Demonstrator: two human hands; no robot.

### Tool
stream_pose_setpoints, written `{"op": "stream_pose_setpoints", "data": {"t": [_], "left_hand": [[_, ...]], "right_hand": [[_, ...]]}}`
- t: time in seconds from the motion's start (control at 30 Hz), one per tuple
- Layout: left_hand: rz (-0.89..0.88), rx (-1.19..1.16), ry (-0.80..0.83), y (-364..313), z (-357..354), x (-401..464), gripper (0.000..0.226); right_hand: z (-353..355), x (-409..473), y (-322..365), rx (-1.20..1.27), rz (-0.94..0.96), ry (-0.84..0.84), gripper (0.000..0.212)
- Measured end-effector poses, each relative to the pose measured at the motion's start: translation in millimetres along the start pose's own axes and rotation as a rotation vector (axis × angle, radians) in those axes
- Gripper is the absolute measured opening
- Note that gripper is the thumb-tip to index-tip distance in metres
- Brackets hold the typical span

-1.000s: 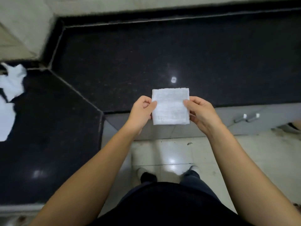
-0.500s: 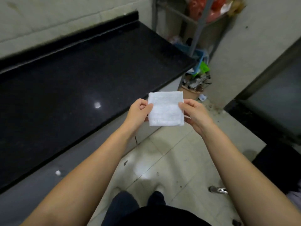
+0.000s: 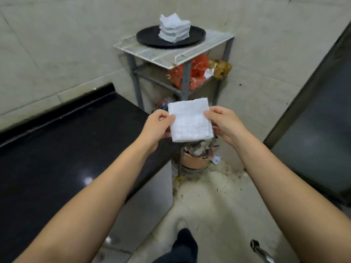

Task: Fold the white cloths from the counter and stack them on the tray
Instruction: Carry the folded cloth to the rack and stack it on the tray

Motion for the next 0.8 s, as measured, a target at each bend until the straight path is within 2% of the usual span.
{"op": "stream_pose_setpoints", "data": {"t": [0.2, 0.4, 0.6, 0.67, 0.8], "left_hand": [[-0.095, -0.026, -0.020, -60.0, -21.6, 145.1, 0.022], [-0.171, -0.008, -0.098, -105.2, -25.1, 254.7, 0.016], [-0.104, -0.074, -0.280, -121.8, -24.2, 362.1, 0.010], [-0.081, -0.062, -0.362, -125.2, -22.4, 398.8, 0.012], [-0.055, -0.058, -0.501, -129.5, -19.9, 461.5, 0.021]], "right_hand": [[24.8, 126.6, 104.6, 0.007, 0.154, 0.017, 0.015], [33.8, 240.6, 193.5, -0.129, 0.253, 0.045, 0.010], [12.3, 374.5, 258.8, -0.199, 0.369, 0.138, 0.011], [1.4, 418.6, 278.1, -0.245, 0.382, 0.169, 0.022], [-18.0, 492.7, 307.6, -0.289, 0.383, 0.282, 0.021]]}}
Point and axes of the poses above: each hand's wrist, its own x-axis towards the middle knuckle, its own z-axis out of the back of the hand, y = z × x, the point moved 1 cm from there along x, towards the middle knuckle, and after that the axes turned 8 degrees about -z, right-handed, at the moved point
